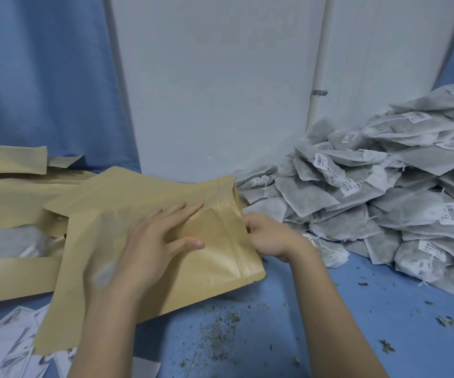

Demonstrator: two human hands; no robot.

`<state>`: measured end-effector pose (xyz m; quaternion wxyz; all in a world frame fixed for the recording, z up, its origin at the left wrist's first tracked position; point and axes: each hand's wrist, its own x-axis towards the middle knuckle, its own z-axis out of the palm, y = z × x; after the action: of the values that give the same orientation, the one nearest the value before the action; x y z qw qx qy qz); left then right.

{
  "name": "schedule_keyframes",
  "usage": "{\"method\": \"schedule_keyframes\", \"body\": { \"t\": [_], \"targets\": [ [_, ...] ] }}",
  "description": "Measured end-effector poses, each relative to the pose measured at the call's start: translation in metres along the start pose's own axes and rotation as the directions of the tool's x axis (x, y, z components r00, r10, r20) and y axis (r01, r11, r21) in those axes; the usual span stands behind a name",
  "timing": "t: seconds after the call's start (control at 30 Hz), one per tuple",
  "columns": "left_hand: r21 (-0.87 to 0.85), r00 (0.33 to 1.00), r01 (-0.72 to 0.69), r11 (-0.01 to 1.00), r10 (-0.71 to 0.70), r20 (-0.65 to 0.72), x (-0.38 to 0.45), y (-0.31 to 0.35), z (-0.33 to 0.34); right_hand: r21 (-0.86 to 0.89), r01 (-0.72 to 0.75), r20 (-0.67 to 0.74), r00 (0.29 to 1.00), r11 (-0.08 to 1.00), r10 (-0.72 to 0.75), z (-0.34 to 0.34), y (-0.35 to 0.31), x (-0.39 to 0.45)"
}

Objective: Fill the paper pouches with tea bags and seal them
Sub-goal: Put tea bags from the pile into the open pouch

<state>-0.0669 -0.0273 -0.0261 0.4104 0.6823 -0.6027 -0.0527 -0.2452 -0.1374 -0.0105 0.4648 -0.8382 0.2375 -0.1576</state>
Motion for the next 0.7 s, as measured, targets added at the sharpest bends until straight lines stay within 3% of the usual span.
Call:
{"method": "schedule_keyframes", "body": {
  "t": [0.1, 0.17, 0.23, 0.3, 0.33, 0.4, 0.5, 0.6, 0.7],
  "targets": [
    [0.027, 1.000, -0.001, 1.000, 0.001, 0.012, -0.001, 0.000, 0.001, 0.032, 0.012, -0.064, 0.998, 0.999, -0.010, -0.002, 0.002, 0.000],
    [0.045, 1.000, -0.011, 0.999, 0.011, -0.007, -0.001, 0.001, 0.003, 0.007, 0.038, -0.362, 0.932, 0.999, -0.032, -0.004, 0.011, 0.005],
    [0.074, 0.999, -0.011, 0.997, 0.014, -0.038, 0.000, 0.001, 0.003, -0.178, -0.162, -0.688, 0.726, 0.970, -0.005, -0.007, 0.026, 0.010],
    [0.096, 0.998, -0.006, 0.995, 0.011, -0.058, 0.000, 0.001, 0.002, -0.201, -0.464, -0.821, 0.561, 0.863, 0.110, -0.008, 0.040, 0.013],
    [0.106, 0.998, -0.005, 0.994, 0.012, -0.060, -0.001, 0.001, 0.002, -0.166, -0.562, -0.834, 0.519, 0.810, 0.189, -0.007, 0.044, 0.012],
    [0.131, 0.998, -0.008, 0.991, 0.016, -0.059, -0.001, 0.001, 0.003, -0.131, -0.632, -0.813, 0.509, 0.763, 0.282, -0.008, 0.053, 0.013],
    [0.138, 0.998, -0.009, 0.990, 0.018, -0.063, 0.000, 0.000, 0.003, -0.022, -0.471, -0.805, 0.531, 0.882, 0.264, -0.006, 0.063, 0.016],
    [0.145, 0.997, 0.004, 0.989, 0.007, -0.074, 0.000, -0.001, 0.003, 0.193, -0.210, -0.833, 0.481, 0.959, 0.273, -0.009, 0.058, 0.014],
    [0.179, 0.995, 0.022, 0.984, -0.004, -0.100, 0.000, -0.003, 0.002, 0.226, -0.115, -0.880, 0.403, 0.967, 0.253, -0.026, 0.050, 0.006]
  ]
}}
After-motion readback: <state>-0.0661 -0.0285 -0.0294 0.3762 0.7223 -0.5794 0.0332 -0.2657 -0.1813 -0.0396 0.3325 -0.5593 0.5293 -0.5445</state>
